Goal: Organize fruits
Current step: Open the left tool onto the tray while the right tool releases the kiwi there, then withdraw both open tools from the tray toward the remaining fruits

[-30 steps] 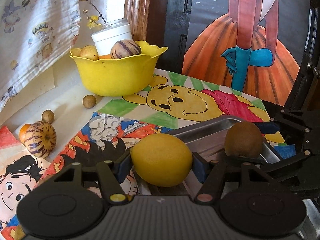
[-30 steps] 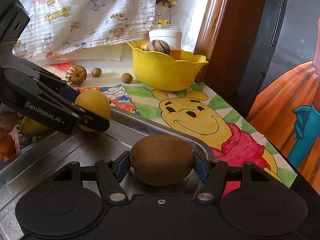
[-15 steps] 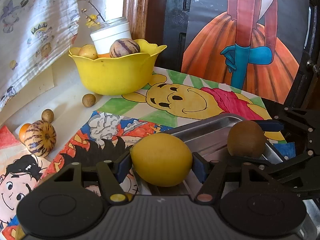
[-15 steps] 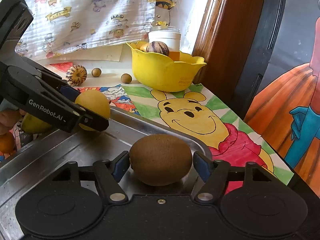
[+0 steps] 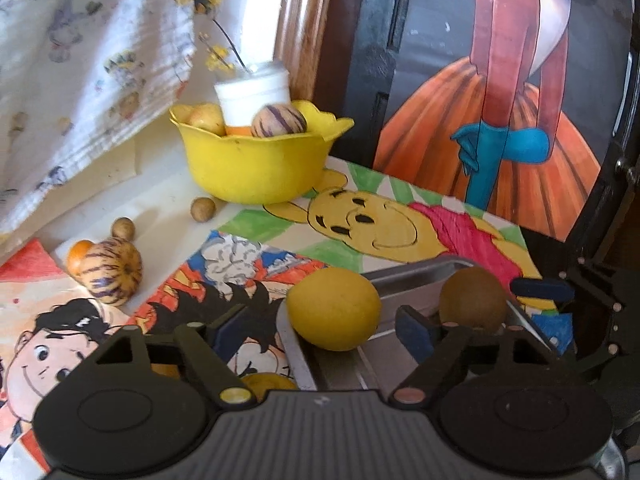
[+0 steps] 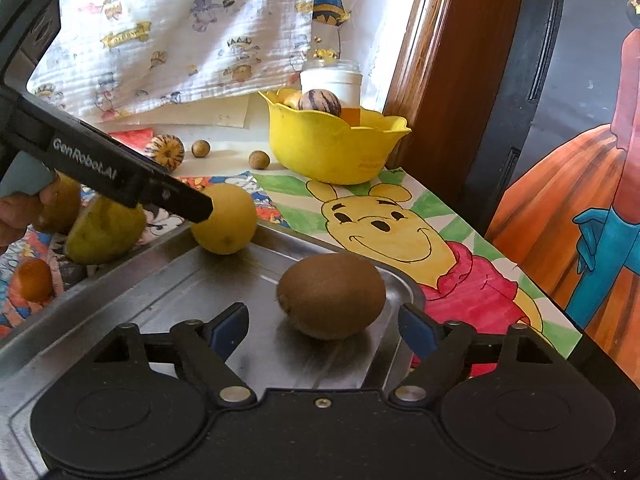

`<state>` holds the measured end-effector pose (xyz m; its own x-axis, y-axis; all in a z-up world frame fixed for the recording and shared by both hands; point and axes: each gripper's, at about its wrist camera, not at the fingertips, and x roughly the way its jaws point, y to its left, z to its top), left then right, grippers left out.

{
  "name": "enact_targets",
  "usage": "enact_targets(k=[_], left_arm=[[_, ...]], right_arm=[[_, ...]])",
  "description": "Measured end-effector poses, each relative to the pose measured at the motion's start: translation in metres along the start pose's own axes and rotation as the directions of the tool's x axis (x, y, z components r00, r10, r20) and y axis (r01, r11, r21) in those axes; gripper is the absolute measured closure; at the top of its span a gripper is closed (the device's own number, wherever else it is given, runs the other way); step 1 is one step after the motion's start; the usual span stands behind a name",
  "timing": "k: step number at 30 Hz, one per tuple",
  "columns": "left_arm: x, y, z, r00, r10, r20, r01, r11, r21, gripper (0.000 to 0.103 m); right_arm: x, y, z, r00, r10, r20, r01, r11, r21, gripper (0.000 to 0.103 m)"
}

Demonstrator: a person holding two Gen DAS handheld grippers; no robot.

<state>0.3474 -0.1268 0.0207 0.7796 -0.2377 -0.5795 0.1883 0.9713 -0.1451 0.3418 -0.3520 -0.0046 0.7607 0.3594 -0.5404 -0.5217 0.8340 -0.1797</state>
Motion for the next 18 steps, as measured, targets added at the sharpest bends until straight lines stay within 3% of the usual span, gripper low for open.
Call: enact_targets(k=[7, 18], left_arm=[[-0.039, 0.007, -0.002, 0.997, 0.037, 0.068, -0.034, 0.999, -0.041, 0.002], [-0.112, 0.016, -0.018, 0.985, 0.085, 0.153, -0.074, 0.994, -0.076, 0.000]], right_arm=[[-0.030, 0.011, 0.007, 0.999, -0.008, 0.043, 0.006, 0.999, 0.038, 0.005], [-0.089, 0.037, 0.015, 0.993, -0.027, 0.112, 0.012, 0.991, 0.137, 0.001]])
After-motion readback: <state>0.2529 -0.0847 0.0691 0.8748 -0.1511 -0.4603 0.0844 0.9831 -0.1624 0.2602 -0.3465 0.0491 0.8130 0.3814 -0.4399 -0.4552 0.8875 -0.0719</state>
